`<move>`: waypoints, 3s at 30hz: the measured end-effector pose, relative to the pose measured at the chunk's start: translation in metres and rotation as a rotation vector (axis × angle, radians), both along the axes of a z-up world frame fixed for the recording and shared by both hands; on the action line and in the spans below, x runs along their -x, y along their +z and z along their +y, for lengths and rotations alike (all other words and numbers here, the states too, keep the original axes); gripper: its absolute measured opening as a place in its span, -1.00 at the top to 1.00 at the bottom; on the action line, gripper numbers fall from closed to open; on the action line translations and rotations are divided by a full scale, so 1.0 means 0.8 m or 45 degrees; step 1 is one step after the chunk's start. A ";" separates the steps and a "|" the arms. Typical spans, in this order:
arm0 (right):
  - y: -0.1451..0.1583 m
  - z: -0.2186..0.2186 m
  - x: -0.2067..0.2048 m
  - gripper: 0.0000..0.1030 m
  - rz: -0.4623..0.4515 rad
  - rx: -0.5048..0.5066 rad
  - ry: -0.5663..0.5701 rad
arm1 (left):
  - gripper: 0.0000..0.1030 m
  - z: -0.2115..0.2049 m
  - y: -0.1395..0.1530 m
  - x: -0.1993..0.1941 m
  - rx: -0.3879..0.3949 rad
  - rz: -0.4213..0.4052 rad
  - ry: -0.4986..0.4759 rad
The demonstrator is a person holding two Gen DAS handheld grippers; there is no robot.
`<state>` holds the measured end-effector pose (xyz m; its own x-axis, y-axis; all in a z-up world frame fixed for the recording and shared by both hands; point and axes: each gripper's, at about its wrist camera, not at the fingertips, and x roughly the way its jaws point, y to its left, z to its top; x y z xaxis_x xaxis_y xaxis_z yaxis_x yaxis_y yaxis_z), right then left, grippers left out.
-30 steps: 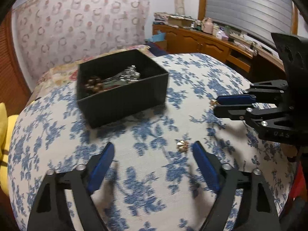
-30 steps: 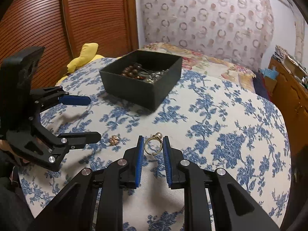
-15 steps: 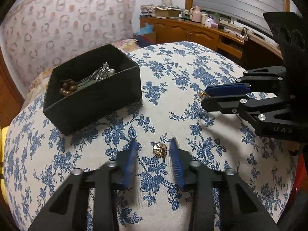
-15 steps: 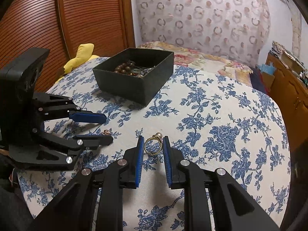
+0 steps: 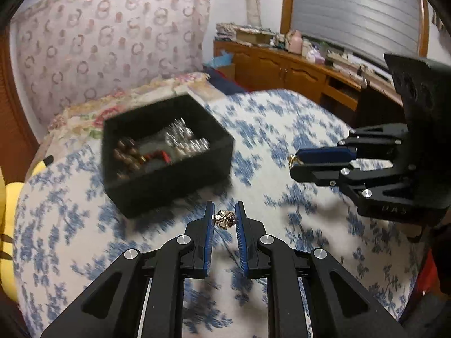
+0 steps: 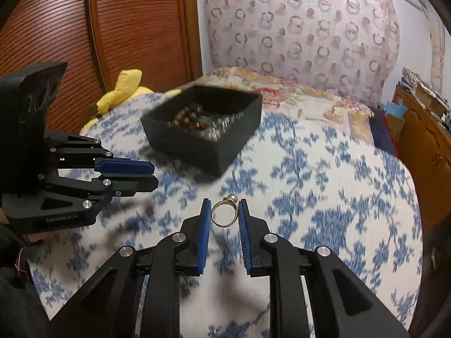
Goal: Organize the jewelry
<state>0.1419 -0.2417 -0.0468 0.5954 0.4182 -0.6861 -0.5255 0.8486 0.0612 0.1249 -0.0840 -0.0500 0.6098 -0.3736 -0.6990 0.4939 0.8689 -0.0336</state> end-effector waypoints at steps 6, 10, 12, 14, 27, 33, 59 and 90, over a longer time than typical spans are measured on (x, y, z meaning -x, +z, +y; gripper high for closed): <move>0.020 0.015 -0.029 0.58 -0.040 -0.048 0.014 | 0.73 0.017 0.020 -0.025 0.022 -0.047 0.054; 0.024 0.027 -0.050 0.58 -0.039 -0.080 0.035 | 0.73 0.025 0.027 -0.046 0.025 -0.052 0.096; 0.025 0.034 -0.062 0.58 -0.039 -0.080 0.045 | 0.73 0.029 0.031 -0.055 0.025 -0.064 0.110; 0.025 0.041 -0.071 0.58 -0.038 -0.079 0.050 | 0.73 0.033 0.034 -0.066 0.028 -0.068 0.129; 0.020 0.064 -0.113 0.57 -0.029 -0.062 0.062 | -0.05 0.059 0.035 -0.092 0.013 -0.099 0.267; 0.023 0.070 -0.120 0.47 -0.043 -0.042 0.040 | -0.48 0.076 0.042 -0.077 0.015 -0.138 0.330; 0.070 0.000 0.067 -0.95 -0.288 -0.194 -0.347 | -0.85 0.103 0.079 0.074 0.057 -0.306 0.494; 0.064 -0.021 0.122 -0.95 -0.350 -0.208 -0.455 | -0.85 0.101 0.067 0.110 0.056 -0.277 0.536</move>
<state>0.0439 -0.2589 0.0048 0.8717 0.2434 -0.4253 -0.2180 0.9699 0.1082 0.0366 -0.0033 0.0033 0.8451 -0.0890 -0.5272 0.0987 0.9951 -0.0098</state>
